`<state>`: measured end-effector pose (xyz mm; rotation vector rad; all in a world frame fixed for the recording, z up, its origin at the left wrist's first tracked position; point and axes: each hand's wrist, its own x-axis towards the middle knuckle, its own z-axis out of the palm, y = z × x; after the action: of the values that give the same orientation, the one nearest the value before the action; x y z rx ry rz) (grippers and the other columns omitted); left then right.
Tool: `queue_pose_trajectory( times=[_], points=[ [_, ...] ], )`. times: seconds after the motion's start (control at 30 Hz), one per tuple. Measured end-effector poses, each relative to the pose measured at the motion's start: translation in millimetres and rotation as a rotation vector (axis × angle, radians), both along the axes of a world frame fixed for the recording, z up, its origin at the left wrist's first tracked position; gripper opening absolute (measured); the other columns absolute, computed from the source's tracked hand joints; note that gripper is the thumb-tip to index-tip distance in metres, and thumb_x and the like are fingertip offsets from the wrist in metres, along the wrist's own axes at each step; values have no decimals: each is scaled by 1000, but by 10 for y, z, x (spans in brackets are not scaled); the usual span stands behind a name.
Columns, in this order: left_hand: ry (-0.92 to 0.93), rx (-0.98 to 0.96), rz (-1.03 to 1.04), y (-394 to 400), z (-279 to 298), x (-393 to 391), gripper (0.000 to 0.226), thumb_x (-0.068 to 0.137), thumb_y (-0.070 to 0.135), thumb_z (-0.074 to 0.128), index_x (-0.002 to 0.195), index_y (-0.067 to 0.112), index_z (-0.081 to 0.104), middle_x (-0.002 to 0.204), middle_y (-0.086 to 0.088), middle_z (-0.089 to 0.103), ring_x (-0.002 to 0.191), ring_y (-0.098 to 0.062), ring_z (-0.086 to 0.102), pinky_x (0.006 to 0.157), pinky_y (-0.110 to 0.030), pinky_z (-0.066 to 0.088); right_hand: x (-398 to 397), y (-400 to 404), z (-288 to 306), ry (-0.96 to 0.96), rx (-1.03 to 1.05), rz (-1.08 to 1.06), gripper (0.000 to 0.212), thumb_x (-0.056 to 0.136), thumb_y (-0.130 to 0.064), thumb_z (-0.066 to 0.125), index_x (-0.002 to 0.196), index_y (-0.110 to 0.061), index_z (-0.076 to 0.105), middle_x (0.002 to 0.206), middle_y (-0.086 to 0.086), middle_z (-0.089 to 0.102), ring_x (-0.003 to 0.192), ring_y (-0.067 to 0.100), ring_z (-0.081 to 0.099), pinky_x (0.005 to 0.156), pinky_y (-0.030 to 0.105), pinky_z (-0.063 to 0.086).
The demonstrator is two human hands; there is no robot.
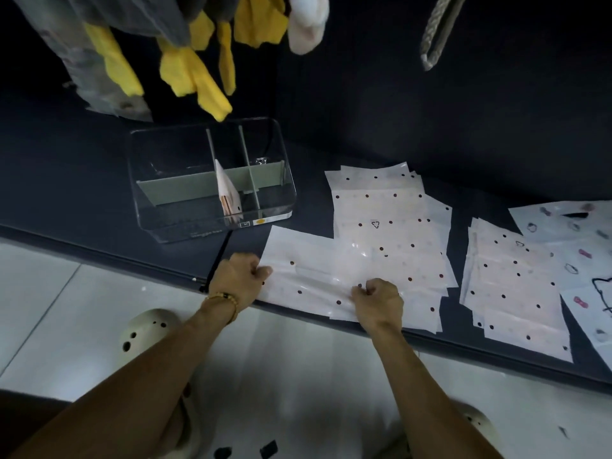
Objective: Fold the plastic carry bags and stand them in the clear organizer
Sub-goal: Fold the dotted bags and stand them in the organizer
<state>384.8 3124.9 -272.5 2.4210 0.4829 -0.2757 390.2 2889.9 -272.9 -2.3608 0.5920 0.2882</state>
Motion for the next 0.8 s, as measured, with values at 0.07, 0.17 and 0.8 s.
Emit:
queue_pose_trajectory(
  times=[0.07,0.17,0.8],
  points=[
    [-1,33,27,-30,-28,30,32,89,36,61,71,10,59,80,-10,64,80,-29,59,72,-35,50,23,-5,-12,-7,-3,-13,23,92,-20,54,75,-5,58,66,3,57,63,17,52,56,23,36],
    [13,84,59,-63,-51,68,28,89,41,60,74,17,59,86,-8,65,84,-28,61,73,-35,51,80,-17,-41,-19,-19,-18,16,95,-23,54,91,-9,60,83,2,58,73,17,49,69,23,37],
    [-254,340,-710,-128,-322,-185,53,102,31,27,151,13,16,159,-2,10,147,-17,1,119,-28,0,221,-77,-93,78,-10,14,24,94,-32,55,101,-9,58,101,7,64,84,21,53,71,28,39]
  ],
)
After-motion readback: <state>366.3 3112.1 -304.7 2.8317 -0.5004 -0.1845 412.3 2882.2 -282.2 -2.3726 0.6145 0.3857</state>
